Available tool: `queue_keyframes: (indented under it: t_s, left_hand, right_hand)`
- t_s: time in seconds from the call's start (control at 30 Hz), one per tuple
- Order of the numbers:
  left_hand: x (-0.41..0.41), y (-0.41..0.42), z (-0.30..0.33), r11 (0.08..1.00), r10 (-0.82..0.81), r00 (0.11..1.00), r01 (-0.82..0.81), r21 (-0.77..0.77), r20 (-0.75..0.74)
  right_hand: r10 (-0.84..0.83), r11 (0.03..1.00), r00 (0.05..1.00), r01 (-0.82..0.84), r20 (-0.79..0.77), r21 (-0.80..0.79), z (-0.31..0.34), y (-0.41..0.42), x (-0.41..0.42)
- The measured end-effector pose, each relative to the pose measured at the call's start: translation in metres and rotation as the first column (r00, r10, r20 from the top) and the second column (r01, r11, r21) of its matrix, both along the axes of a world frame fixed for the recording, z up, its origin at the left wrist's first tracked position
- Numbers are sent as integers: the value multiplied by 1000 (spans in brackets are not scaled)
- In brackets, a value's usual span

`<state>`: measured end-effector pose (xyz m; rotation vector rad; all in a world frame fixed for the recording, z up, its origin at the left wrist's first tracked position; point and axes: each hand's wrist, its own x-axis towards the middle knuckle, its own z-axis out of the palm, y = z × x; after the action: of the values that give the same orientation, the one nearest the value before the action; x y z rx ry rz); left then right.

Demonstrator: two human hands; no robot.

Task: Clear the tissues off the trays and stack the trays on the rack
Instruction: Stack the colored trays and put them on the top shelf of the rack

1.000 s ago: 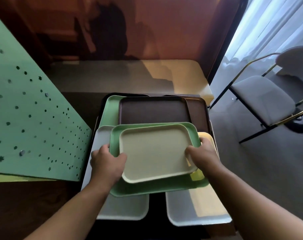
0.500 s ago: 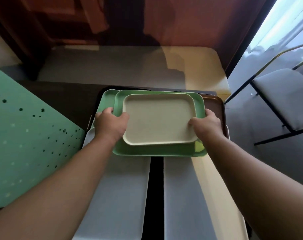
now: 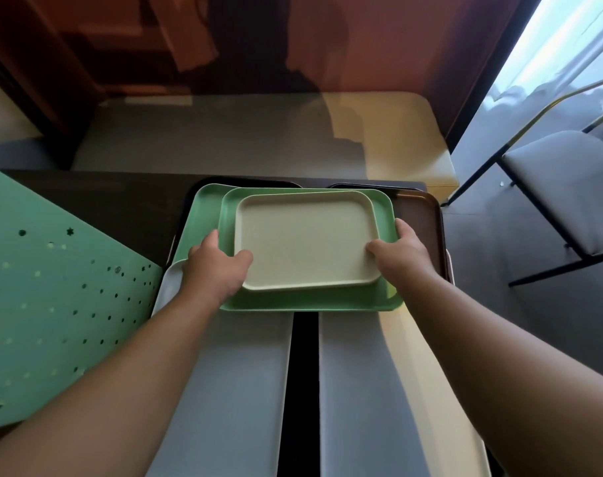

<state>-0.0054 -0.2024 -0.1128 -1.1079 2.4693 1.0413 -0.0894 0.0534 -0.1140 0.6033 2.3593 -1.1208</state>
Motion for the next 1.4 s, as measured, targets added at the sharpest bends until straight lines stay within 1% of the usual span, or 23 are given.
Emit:
queue_keyframes:
  t_s: [0.1,0.17,0.23,0.33,0.4,0.5,0.63,0.67,0.7,0.73,0.8,0.87,0.9,0.93,1.0,1.03,1.1,1.17,1.23,1.3,1.33,1.37,1.4]
  left_hand:
    - [0,1,3,1000,3,1000,-3,7,1]
    - [-1,-1,11,1000,14,999,-13,19,-42]
    - [-1,-7,21,998,45,994,-40,43,-100]
    - [1,-12,35,977,167,956,-127,172,-243]
    - [3,-13,42,955,233,929,-163,249,-286]
    - [6,-15,47,908,320,919,-227,352,-232]
    - [17,-20,27,815,437,887,-321,482,-148]
    - [23,-15,28,777,462,882,-350,524,-96]
    - [29,-9,28,714,492,870,-379,588,-37]
    - [34,-2,27,626,509,860,-396,672,33]
    - [53,21,27,442,488,861,-383,811,141]
    - [74,53,28,299,441,882,-318,900,165]
    - [83,70,29,253,428,889,-289,923,161]
    - [89,85,29,226,421,894,-267,937,153]
    - [92,102,29,235,453,883,-253,938,125]
    - [89,104,28,267,469,877,-252,930,103]
    - [83,102,28,351,472,880,-246,904,57]
    - [81,95,33,436,461,887,-236,868,9]
    - [82,89,40,485,427,904,-193,853,-38]
    - [85,84,45,528,387,919,-152,835,-78]
    - [87,82,46,561,347,933,-127,818,-93]
    - [91,81,49,590,300,948,-98,802,-105]
    - [96,81,50,619,252,961,-71,783,-112]
  right_hand:
    - [-16,1000,999,16,-30,-12,5,-2,1]
    - [-68,996,997,66,-32,-68,7,-1,2]
    - [-133,983,991,132,4,-130,14,1,5]
    - [-219,928,970,240,104,-284,25,8,19]
    - [-276,889,955,295,103,-351,32,12,35]
    - [-399,852,916,388,43,-351,36,13,64]
    - [-490,812,870,432,-56,-391,37,18,104]
    - [-512,804,854,440,-90,-401,40,19,115]
    - [-534,793,837,447,-120,-414,42,20,125]
    - [-557,781,819,459,-141,-423,42,19,132]
    - [-624,742,763,510,-169,-436,42,15,151]
    - [-688,697,700,564,-191,-444,41,7,166]
    - [-713,675,675,587,-191,-446,42,1,172]
    - [-734,652,655,604,-181,-459,42,-4,178]
    - [-760,605,634,611,-142,-511,45,-11,188]
    - [-761,589,638,606,-117,-535,45,-12,193]
    - [-736,562,676,581,-36,-588,41,-5,201]
    - [-685,500,726,528,59,-687,36,8,206]
    - [-667,460,741,489,75,-741,33,27,203]
    - [-696,460,716,506,58,-729,33,52,191]
    - [-693,473,719,514,58,-716,33,65,182]
    - [-661,503,746,515,75,-694,35,78,175]
    - [-598,572,795,510,98,-642,37,88,170]
